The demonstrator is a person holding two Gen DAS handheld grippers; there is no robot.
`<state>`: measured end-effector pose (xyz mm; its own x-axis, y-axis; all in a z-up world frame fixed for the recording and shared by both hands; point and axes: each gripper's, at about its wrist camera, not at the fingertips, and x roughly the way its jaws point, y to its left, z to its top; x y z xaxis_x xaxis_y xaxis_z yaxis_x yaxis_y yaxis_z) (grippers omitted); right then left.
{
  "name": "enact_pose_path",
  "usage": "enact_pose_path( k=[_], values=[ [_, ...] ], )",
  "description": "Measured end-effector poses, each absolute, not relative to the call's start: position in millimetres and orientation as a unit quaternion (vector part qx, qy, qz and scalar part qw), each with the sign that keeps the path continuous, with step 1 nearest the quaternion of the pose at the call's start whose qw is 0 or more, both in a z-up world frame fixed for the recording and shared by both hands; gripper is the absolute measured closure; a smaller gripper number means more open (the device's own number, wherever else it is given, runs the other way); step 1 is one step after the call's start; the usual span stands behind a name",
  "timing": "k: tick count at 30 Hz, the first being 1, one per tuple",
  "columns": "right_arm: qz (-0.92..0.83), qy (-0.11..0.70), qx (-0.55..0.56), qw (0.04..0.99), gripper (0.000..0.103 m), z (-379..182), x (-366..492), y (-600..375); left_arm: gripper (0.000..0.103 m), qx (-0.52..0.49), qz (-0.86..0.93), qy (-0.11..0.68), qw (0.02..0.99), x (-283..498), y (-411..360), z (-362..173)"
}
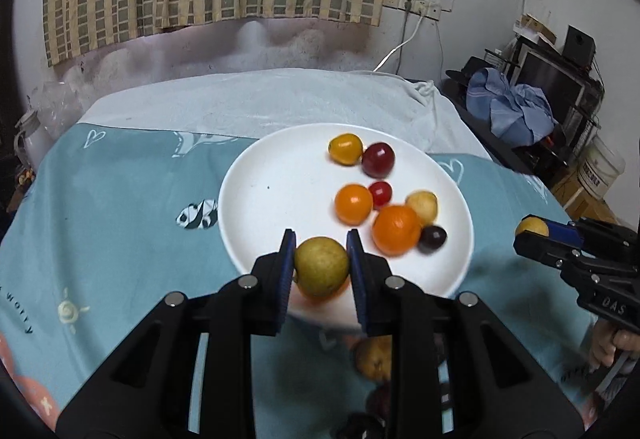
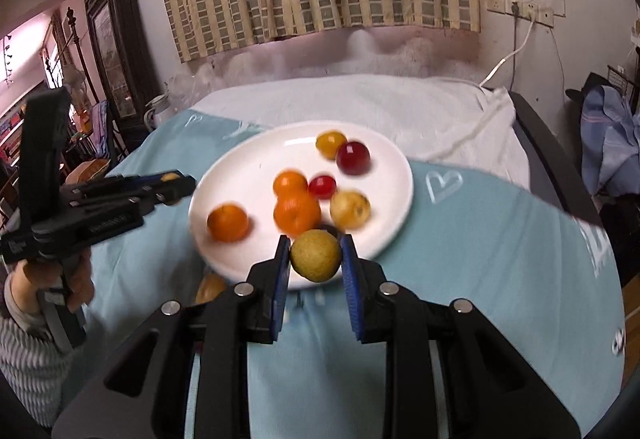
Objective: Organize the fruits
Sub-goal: 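Grasp a small yellow fruit with the left gripper while the right gripper grasps a yellow fruit, then place both yellow fruits on the white plate and open both grippers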
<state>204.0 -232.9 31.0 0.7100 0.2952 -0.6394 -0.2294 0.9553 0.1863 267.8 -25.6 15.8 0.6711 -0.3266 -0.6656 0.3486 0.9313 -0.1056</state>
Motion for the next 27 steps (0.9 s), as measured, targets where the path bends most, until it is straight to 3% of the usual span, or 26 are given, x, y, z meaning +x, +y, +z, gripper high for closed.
enact_pose_path(
  k=[5, 7, 8, 10, 20, 27],
  values=[
    [0.173, 0.351, 0.066, 0.918, 0.076, 13, 235, -211, 0.076, 0.000, -0.169, 0.377, 0.911, 303, -32, -6],
    [0.172, 0.361, 0.060, 0.914, 0.068, 4, 241, -206, 0.064, -0.013, -0.161, 0.388, 0.908, 312, -30, -19],
    [0.165, 0.372, 0.053, 0.912, 0.057, 0, 244, -204, 0.051, -0.012, -0.159, 0.392, 0.906, 314, -28, -24],
    [0.151, 0.363, 0.055, 0.918, 0.053, 1, 242, -212, 0.048, 0.001, -0.154, 0.388, 0.909, 312, -27, -26],
    [0.133, 0.346, 0.122, 0.921, 0.046, 29, 195, -254, 0.028, 0.031, -0.137, 0.367, 0.920, 254, -9, -12],
    [0.124, 0.366, 0.223, 0.895, 0.046, 2, 152, -296, 0.019, 0.087, -0.156, 0.362, 0.915, 173, -11, -29]
  ],
)
